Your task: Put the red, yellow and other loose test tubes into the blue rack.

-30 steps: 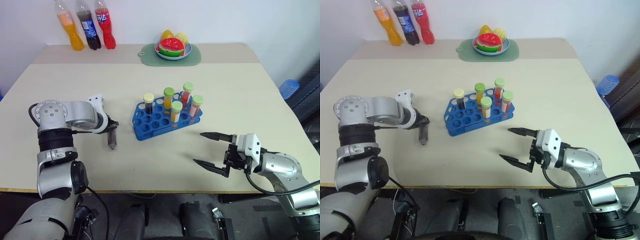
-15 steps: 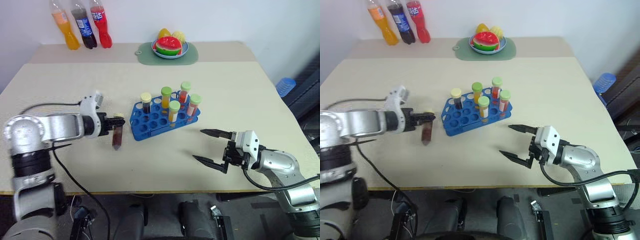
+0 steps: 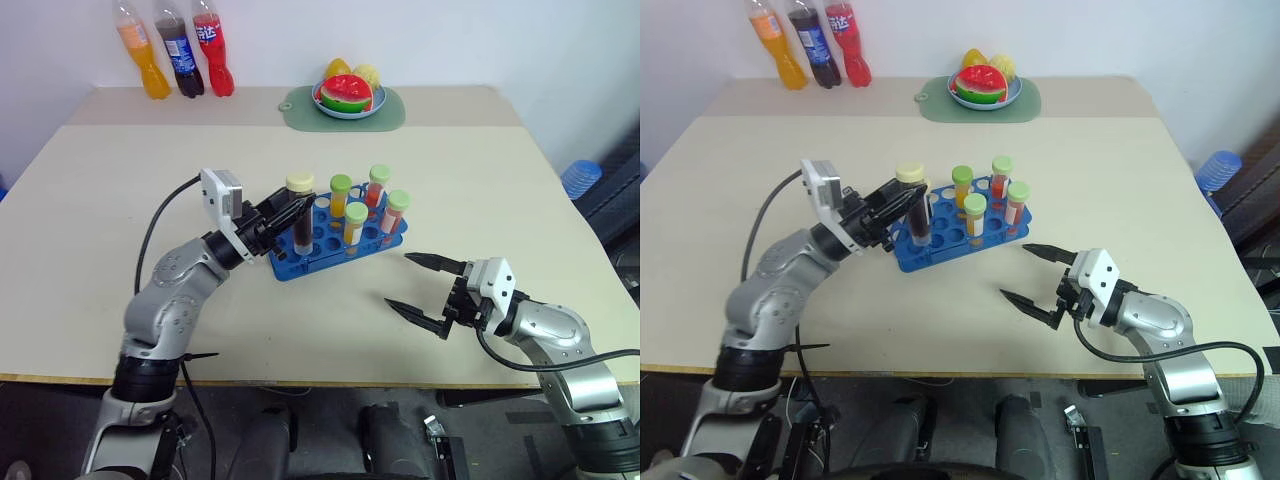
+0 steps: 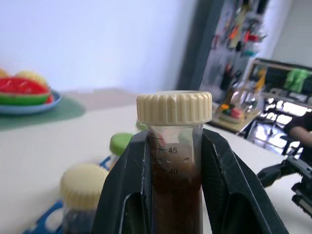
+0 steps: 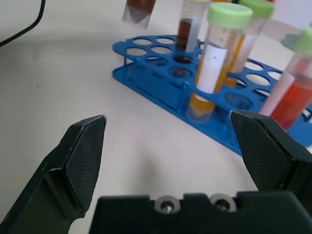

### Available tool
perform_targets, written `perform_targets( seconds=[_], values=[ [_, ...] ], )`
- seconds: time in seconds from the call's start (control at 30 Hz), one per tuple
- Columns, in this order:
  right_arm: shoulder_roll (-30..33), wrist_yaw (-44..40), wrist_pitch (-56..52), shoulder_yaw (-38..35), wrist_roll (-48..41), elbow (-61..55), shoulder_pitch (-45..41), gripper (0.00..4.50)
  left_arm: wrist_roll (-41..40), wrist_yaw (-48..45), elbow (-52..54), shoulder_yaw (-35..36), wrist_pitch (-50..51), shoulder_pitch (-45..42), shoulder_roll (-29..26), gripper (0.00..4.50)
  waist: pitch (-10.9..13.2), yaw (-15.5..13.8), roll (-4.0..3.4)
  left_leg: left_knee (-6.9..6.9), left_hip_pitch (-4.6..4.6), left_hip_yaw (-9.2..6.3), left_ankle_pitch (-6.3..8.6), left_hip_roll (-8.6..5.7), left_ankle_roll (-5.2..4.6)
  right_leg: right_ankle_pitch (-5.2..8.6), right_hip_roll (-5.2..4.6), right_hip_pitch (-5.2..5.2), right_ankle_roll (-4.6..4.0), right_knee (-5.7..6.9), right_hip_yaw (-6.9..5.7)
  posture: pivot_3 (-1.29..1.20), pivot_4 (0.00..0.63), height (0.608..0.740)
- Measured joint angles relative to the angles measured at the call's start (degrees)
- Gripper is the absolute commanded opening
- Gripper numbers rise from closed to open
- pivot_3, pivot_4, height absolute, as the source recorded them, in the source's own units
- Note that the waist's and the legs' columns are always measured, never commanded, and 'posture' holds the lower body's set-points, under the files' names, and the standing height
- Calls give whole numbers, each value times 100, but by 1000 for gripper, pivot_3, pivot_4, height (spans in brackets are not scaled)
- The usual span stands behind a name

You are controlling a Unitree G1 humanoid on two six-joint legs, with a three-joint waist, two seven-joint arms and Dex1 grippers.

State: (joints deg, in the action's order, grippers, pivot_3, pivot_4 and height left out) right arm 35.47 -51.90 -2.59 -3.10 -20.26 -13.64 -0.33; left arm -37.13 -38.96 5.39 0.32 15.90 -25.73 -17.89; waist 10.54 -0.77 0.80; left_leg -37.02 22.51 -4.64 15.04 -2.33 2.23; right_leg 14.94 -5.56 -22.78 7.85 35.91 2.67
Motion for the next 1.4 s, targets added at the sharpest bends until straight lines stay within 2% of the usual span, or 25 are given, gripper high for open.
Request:
perform_targets(
  seconds=[0.23, 0.43, 0.7, 1.0, 1.23, 1.4],
  values=[
    [-207, 427, 66, -24, 125, -286, 447, 4500, 473, -872, -1977, 13, -946, -635, 337, 914, 1, 24, 2, -3, -1, 0, 5, -1, -9, -1, 2, -2, 5, 5, -1, 0, 150, 740],
    [-310, 704, 149, -32, 224, -511, 751, 4500, 590, -1525, -2683, 53, -1159, -968, 399, 914, 1, 33, 3, -7, -3, -4, 5, 0, -9, -1, 3, 1, 5, 12, -3, 0, 150, 740],
    [-397, 921, 192, -3, 337, -648, 893, 4500, 776, -1995, -2896, 49, -1175, -1125, 461, 914, 1, 48, 2, -6, -6, -6, 5, 2, -9, -1, 5, 1, 6, 14, -3, 0, 150, 740],
    [-404, 987, 239, 16, 418, -651, 931, 4500, 892, -2410, -2534, 41, -1241, -839, 193, 914, 0, 65, 1, -6, -10, -8, 5, 4, -10, -1, 6, 5, 6, 15, -3, 0, 150, 740],
    [-404, 960, 243, 65, 428, -640, 826, 4500, 1092, -2401, -2568, 36, -1568, -817, 189, 914, -2, 119, 0, -6, -13, -9, 5, 5, -10, -1, 8, 7, 6, 16, -3, 0, 150, 740],
    [-401, 914, 245, 63, 427, -615, 782, 4500, 1541, -2206, -3091, -142, -2030, -856, 306, 914, -3, 137, 2, -6, -16, -13, 5, 5, -10, -1, 10, 12, 6, 16, -6, 0, 150, 740]
  ],
)
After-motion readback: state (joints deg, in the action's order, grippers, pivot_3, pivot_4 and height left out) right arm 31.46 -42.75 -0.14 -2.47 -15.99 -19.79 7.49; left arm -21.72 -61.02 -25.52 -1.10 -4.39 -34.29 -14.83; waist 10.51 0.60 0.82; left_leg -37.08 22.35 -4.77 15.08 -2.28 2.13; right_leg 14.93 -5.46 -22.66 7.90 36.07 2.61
